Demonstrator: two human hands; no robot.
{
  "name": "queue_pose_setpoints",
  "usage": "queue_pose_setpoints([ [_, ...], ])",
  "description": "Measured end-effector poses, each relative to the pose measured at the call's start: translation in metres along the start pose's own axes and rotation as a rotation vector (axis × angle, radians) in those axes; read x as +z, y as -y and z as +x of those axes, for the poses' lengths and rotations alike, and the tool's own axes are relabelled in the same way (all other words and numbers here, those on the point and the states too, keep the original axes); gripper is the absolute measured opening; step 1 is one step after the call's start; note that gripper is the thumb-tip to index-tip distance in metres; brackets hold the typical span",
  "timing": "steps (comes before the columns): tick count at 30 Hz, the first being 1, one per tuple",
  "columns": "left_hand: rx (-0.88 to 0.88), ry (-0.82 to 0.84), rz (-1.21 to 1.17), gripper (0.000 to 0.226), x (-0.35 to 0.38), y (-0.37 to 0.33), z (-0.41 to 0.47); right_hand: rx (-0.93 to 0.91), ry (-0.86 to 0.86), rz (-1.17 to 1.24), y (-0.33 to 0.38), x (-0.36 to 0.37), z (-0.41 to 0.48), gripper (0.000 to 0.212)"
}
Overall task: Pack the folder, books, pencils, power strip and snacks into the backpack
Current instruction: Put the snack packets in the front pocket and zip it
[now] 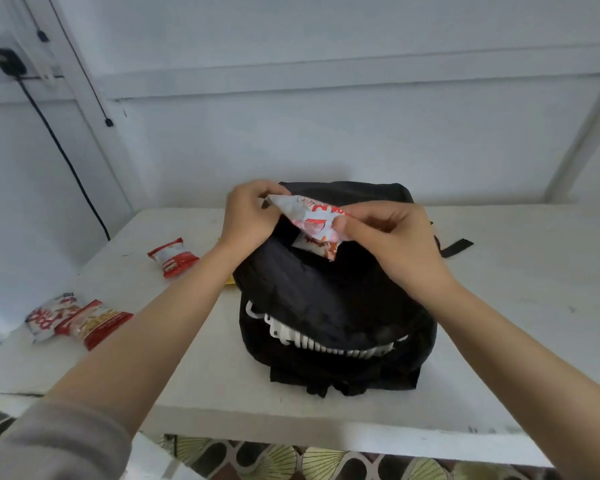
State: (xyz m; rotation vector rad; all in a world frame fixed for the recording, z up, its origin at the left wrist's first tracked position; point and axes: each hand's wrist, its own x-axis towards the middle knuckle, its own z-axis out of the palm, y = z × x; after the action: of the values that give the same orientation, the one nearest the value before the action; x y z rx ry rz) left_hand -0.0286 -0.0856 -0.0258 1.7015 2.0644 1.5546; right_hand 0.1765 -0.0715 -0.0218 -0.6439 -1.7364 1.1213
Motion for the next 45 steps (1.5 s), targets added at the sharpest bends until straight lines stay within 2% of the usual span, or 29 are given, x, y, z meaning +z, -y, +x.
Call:
queue_pose_setpoints([
  [2,0.043,-0.04,-0.004,0.008,-0.001,-0.004,0.005,-0.04,-0.012,-0.199,-0.003,0.007,-0.014,0.013],
  [6,0.073,-0.06,-0.008,0.01,-0.002,-0.007,0.005,-0.165,-0.097,-0.896,-0.016,0.021,-0.023,0.018],
  [9,0.078,-0.051,-0.006,0.007,-0.005,-0.006,0.003,-0.162,-0.016,-1.134,-0.028,0.035,-0.018,0.021],
  [13,0.101,-0.046,0.005,0.007,-0.009,-0.006,-0.001,-0.129,0.006,-1.103,-0.033,0.053,-0.011,0.016],
  [22,0.141,0.005,-0.014,0.008,-0.015,-0.003,-0.007,0.173,0.106,-1.172,-0.028,0.07,-0.029,0.038],
  [26,0.153,0.022,-0.014,0.008,-0.017,-0.002,-0.008,0.007,0.124,-1.172,-0.026,0.073,-0.04,0.037],
  [29,0.169,0.024,-0.02,0.007,-0.019,-0.001,-0.01,0.076,0.289,-1.098,-0.035,0.072,-0.032,0.05],
  [32,0.178,0.031,-0.024,0.007,-0.02,-0.001,-0.012,0.163,0.476,-1.065,-0.044,0.072,-0.011,0.053],
  [34,0.182,0.029,-0.031,0.006,-0.021,-0.002,-0.013,0.188,0.525,-1.054,-0.048,0.074,0.006,0.053],
  [41,0.188,0.036,-0.045,0.006,-0.022,0.0,-0.016,0.188,0.522,-1.082,-0.052,0.072,0.017,0.054],
  [45,0.142,0.11,-0.081,0.008,-0.021,0.007,-0.028,0.278,0.527,-1.119,-0.032,0.072,-0.004,0.057],
])
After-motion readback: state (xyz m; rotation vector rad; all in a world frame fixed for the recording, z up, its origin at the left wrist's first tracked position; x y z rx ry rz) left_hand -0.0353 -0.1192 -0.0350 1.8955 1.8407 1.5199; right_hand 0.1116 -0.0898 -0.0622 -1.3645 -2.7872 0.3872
